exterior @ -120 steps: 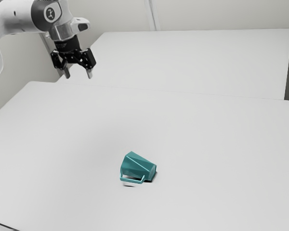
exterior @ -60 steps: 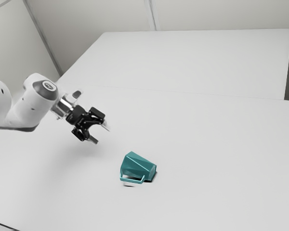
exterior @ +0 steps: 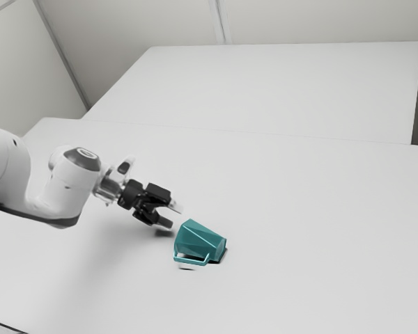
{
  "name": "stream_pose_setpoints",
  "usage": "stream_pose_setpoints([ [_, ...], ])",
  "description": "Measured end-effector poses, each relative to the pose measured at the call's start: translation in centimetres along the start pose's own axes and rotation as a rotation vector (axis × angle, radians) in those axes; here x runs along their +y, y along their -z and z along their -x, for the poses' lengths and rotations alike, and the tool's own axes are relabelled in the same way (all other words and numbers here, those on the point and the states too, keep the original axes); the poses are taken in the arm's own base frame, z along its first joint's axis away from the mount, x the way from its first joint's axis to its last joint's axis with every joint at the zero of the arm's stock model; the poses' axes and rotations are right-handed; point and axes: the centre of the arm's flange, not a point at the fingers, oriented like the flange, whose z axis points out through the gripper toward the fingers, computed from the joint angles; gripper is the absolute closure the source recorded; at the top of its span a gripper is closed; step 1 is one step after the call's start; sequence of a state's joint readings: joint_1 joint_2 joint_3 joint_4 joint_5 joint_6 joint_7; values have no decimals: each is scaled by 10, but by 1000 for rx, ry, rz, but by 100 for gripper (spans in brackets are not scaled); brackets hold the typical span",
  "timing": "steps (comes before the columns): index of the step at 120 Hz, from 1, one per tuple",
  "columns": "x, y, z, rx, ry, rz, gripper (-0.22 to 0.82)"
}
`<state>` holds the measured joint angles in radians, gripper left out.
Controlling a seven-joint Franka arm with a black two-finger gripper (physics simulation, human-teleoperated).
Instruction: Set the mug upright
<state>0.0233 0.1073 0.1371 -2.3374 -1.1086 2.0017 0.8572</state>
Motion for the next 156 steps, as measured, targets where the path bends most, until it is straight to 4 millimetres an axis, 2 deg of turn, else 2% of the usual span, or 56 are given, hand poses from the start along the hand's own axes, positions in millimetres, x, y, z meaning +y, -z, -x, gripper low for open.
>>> stream_pose_setpoints([
  [14,-4,1,11,13,-20,66,0],
  [36,-1,-13,22,-11,-78,121,0],
  [88,16,-55,28,-19,-170,168,1],
  [100,17,-57,27,-9,-179,163,10],
  [132,10,-56,30,11,-178,146,50],
  [156,7,-56,31,19,-180,140,65],
])
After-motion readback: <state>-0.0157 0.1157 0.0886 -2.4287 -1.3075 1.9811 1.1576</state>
